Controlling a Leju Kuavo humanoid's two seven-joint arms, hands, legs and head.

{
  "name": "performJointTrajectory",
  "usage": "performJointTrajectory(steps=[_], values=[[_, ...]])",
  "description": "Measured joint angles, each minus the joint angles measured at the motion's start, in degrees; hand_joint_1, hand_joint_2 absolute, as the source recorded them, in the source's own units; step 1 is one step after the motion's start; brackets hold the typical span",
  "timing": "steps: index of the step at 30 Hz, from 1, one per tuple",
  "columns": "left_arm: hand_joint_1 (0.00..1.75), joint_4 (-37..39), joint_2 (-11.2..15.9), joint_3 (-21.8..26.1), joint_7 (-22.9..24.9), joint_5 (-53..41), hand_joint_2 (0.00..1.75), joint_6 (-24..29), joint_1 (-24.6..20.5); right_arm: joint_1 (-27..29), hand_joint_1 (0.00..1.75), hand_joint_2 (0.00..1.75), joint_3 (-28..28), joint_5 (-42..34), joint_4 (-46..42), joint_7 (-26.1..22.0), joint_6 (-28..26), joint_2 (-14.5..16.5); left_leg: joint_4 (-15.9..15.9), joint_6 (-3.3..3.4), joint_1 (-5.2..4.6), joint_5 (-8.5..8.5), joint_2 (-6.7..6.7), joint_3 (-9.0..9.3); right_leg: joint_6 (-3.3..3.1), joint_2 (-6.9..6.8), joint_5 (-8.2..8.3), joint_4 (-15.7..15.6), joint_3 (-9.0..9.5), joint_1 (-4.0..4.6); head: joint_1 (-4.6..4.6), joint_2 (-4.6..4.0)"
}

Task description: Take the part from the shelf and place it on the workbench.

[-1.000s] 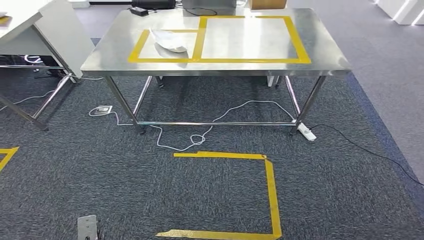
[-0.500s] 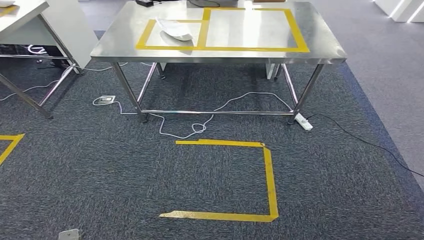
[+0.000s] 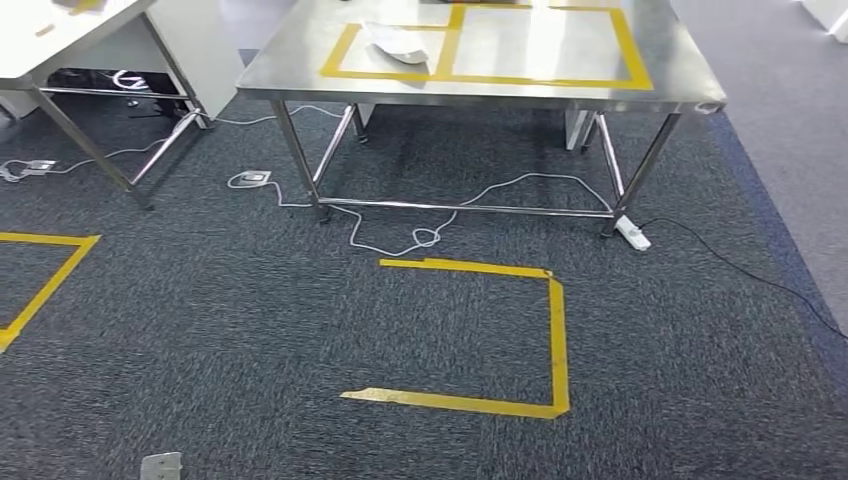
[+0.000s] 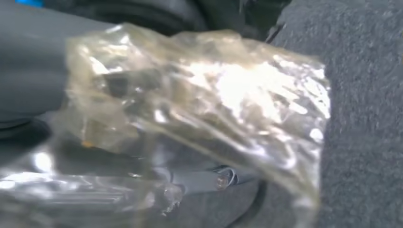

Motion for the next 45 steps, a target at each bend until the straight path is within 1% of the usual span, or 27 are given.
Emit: performJointTrajectory(steps=[2, 4, 6, 7, 8, 11, 12, 14, 15, 17, 19, 21, 22, 23, 25, 26, 28, 30, 32, 34, 35, 36, 37, 39, 41, 43, 45], values=[[0.00, 0.7, 0.1, 0.0, -0.4, -0.1, 0.00, 1.1, -0.3, 0.4, 0.00, 0.00, 0.1, 0.2, -0.1, 0.1, 0.7, -0.7, 3.4, -0.78, 0.32, -3.50, 1.14, -1.19, -0.66, -1.36, 0.74, -0.1, -0.46, -0.19, -0.24, 0.00], [0.00, 1.5, 0.1, 0.0, -0.6, 0.1, 0.00, 1.8, -0.6, 0.8, 0.00, 0.00, 0.3, 0.4, -0.1, 0.2, 1.1, -1.4, 10.9, -1.67, 0.88, -8.91, 2.40, -3.33, -0.88, -2.74, 1.29, 0.0, -1.05, -0.17, -0.46, 0.00], [0.00, 2.2, 0.2, 0.0, -0.7, 0.4, 0.00, 2.0, -0.8, 1.0, 0.00, 0.00, 0.5, 0.6, -0.2, 0.3, 1.3, -1.9, 16.4, -2.33, 1.51, -11.02, 2.82, -4.17, -0.71, -4.19, 1.65, 0.3, -1.73, -0.18, -0.47, 0.00], [0.00, 2.4, 0.2, 0.0, -0.8, 0.6, 0.00, 2.1, -0.9, 1.0, 0.00, 0.00, 0.7, 0.8, -0.2, 0.3, 1.4, -2.0, 16.3, -2.53, 1.75, -10.44, 2.98, -3.21, -0.60, -4.84, 1.74, 0.4, -2.00, -0.21, -0.48, 0.00], [0.00, 2.6, 0.2, 0.0, -0.8, 0.9, 0.00, 2.2, -0.9, 1.0, 0.00, 0.00, 0.9, 0.9, -0.2, 0.2, 1.6, -2.1, 13.8, -2.64, 1.94, -9.11, 3.35, -1.16, -0.44, -5.48, 1.76, 0.6, -2.16, -0.26, -0.49, 0.00], [0.00, 2.7, 0.2, 0.0, -1.0, 1.7, 0.00, 2.3, -0.9, 1.0, 0.00, 0.00, 1.7, 1.4, -0.3, -0.4, 1.9, -2.5, 3.2, -2.09, 1.78, -6.30, 6.35, 5.79, 0.44, -7.23, 1.42, 1.2, -2.16, -0.13, -0.50, 0.00], [0.00, 2.7, 0.2, 0.0, -1.0, 1.9, 0.00, 2.3, -0.9, 1.0, 0.00, 0.00, 1.9, 1.5, -0.3, -0.5, 2.0, -2.7, 1.6, -1.57, 1.58, -6.42, 6.96, 6.62, 0.83, -7.73, 1.30, 1.4, -2.06, -0.01, -0.48, 0.00], [0.00, 2.7, 0.1, 0.0, -1.0, 2.1, 0.00, 2.3, -0.8, 0.8, 0.00, 0.00, 2.4, 1.6, -0.4, -0.8, 2.0, -2.9, 1.0, -0.44, 1.38, -6.73, 6.40, 6.37, 1.58, -8.68, 1.18, 1.6, -1.90, 0.09, -0.38, 0.00], [0.00, 2.7, 0.1, 0.0, -1.0, 2.1, 0.00, 2.3, -0.7, 0.7, 0.00, 0.00, 2.6, 1.7, -0.4, -0.9, 2.0, -3.0, 0.8, 0.03, 1.42, -6.67, 5.88, 6.19, 1.95, -8.18, 0.83, 1.9, -1.99, 0.01, -0.31, 0.00], [0.00, 2.7, 0.1, 0.0, -1.0, 2.1, 0.00, 2.3, -0.7, 0.7, 0.00, 0.00, 2.9, 1.7, -0.5, -1.0, 2.1, -3.1, 0.5, 0.79, 1.57, -6.24, 4.81, 5.82, 2.52, -5.42, -1.33, 5.0, -3.73, -0.26, -0.08, 0.00], [0.00, 2.7, 0.0, 0.0, -1.0, 2.2, 0.00, 2.3, -0.9, 1.0, 0.00, 0.00, 3.1, 1.7, -0.5, -1.0, 2.1, -3.2, 0.4, 1.28, 1.48, -5.92, 3.60, 5.36, 2.70, -2.68, -4.93, 12.8, -7.81, -0.43, 0.13, 0.00], [0.00, 2.7, 0.0, 0.0, -1.0, 2.3, 0.00, 2.2, -0.9, 1.3, 0.00, 0.00, 3.3, 1.7, -0.5, -1.1, 2.1, -3.3, 0.4, 1.54, 1.26, -5.74, 2.30, 5.08, 2.66, -2.09, -6.27, 19.1, -11.49, -0.43, 0.11, 0.00], [0.00, 2.7, 0.0, 0.0, -1.0, 2.5, 0.00, 2.1, -0.8, 1.4, 0.00, 0.00, 3.5, 1.8, -0.5, -1.2, 2.0, -3.4, 0.5, 1.58, 1.15, -5.69, 1.64, 5.06, 2.57, -2.00, -5.14, 19.1, -11.93, -0.43, 0.10, 0.00], [0.00, 2.7, -0.1, 0.1, -0.9, 2.7, 0.00, 1.9, -0.6, 1.4, 0.00, 0.00, 3.6, 2.0, -0.5, -1.3, 2.0, -3.5, 0.5, 1.59, 1.05, -5.65, 0.95, 5.11, 2.41, -1.76, -2.96, 16.8, -11.25, -0.43, 0.08, 0.00], [0.00, 2.7, -0.2, 0.1, -0.6, 3.1, 0.00, 1.6, -0.5, 1.4, 0.00, 0.00, 4.1, 2.3, -0.5, -1.6, 2.0, -3.8, 0.6, 1.44, 0.84, -5.56, -0.35, 5.12, 1.92, 0.26, 1.63, 9.1, -8.26, -0.48, 0.07, 0.00], [0.00, 2.7, -0.2, 0.1, -0.5, 3.2, 0.00, 1.4, -0.5, 1.4, 0.00, 0.00, 4.3, 2.4, -0.5, -1.7, 1.9, -3.9, 0.7, 1.28, 0.74, -5.50, -0.95, 4.98, 1.73, 1.34, 2.73, 5.9, -6.97, -0.55, 0.07, 0.00], [0.00, 2.6, -0.3, 0.2, -0.2, 3.5, 0.00, 1.2, -0.3, 1.5, 0.00, 0.00, 4.7, 2.6, -0.5, -1.8, 1.9, -4.1, 0.9, 0.68, 0.72, -5.18, -2.01, 4.38, 1.44, 2.24, 2.83, 3.4, -5.82, -0.56, 0.02, 0.00], [0.00, 2.4, -0.3, 0.5, 0.0, 3.8, 0.00, 1.0, 0.1, 1.4, 0.00, 0.00, 5.1, 2.8, -0.5, -1.8, 1.9, -4.2, 1.1, -0.02, 0.87, -4.92, -2.68, 3.78, 1.01, 1.17, 3.07, 3.1, -5.57, -0.62, 0.00, 0.00], [0.00, 2.1, -0.3, 0.8, 0.1, 3.9, 0.00, 0.8, 0.3, 1.3, 0.00, 0.00, 5.5, 2.8, -0.5, -1.8, 1.8, -4.2, 3.3, -0.72, 0.83, -6.51, -0.68, 2.73, 0.45, -0.16, 3.42, 2.7, -5.52, -0.86, -0.28, 0.00], [0.00, 1.8, -0.4, 1.0, 0.2, 3.9, 0.00, 0.6, 0.3, 1.3, 0.00, 0.00, 5.7, 3.0, -0.5, -1.6, 1.7, -4.2, 9.7, -1.43, 1.00, -10.35, 2.04, -0.10, 0.16, -1.80, 3.46, 2.6, -5.48, -0.91, -0.55, 0.00], [0.00, 1.8, -0.4, 1.1, 0.3, 3.9, 0.00, 0.5, 0.3, 1.4, 0.00, 0.00, 5.8, 3.1, -0.5, -1.5, 1.6, -4.2, 13.5, -1.73, 1.20, -12.09, 2.54, -1.81, 0.12, -2.67, 3.43, 2.7, -5.52, -0.89, -0.56, 0.00], [0.00, 1.7, -0.4, 1.1, 0.4, 4.0, 0.00, 0.4, 0.4, 1.4, 0.00, 0.00, 5.9, 3.2, -0.5, -1.4, 1.6, -4.2, 16.4, -1.96, 1.39, -13.05, 2.73, -3.05, 0.11, -3.51, 3.40, 2.7, -5.55, -0.88, -0.55, 0.00], [0.00, 1.7, -0.4, 1.2, 0.4, 4.0, 0.00, 0.4, 0.5, 1.3, 0.00, 0.00, 6.1, 3.3, -0.5, -1.3, 1.5, -4.2, 17.3, -2.12, 1.57, -12.83, 2.86, -3.30, 0.15, -4.29, 3.37, 2.7, -5.59, -0.88, -0.57, 0.00], [0.00, 1.5, -0.4, 1.3, 0.4, 4.0, 0.00, 0.3, 0.7, 1.1, 0.00, 0.00, 6.3, 3.4, -0.5, -1.3, 1.5, -4.2, 12.4, -2.23, 1.82, -9.66, 3.61, -0.42, 0.35, -5.69, 3.23, 2.7, -5.49, -0.90, -0.57, 0.00], [0.00, 1.3, -0.4, 1.3, 0.4, 4.0, 0.00, 0.3, 0.7, 0.9, 0.00, 0.00, 6.5, 3.5, -0.5, -1.3, 1.5, -4.2, 4.6, -1.90, 1.70, -6.97, 5.78, 3.80, 0.82, -6.85, 2.94, 2.8, -5.32, -0.72, -0.57, 0.00], [0.00, 1.2, -0.4, 1.3, 0.4, 4.0, 0.00, 0.3, 0.7, 0.8, 0.00, 0.00, 6.6, 3.5, -0.5, -1.3, 1.4, -4.3, 1.3, -1.03, 1.37, -6.69, 6.80, 5.34, 1.48, -7.88, 2.62, 2.9, -5.25, -0.45, -0.44, 0.00], [0.00, 1.2, -0.5, 1.4, 0.4, 4.1, 0.00, 0.3, 0.9, 0.6, 0.00, 0.00, 6.7, 3.6, -0.5, -1.3, 1.4, -4.3, 1.1, -0.02, 1.22, -6.62, 5.74, 5.17, 2.17, -8.73, 2.42, 2.8, -4.80, -0.51, -0.40, 0.00]])
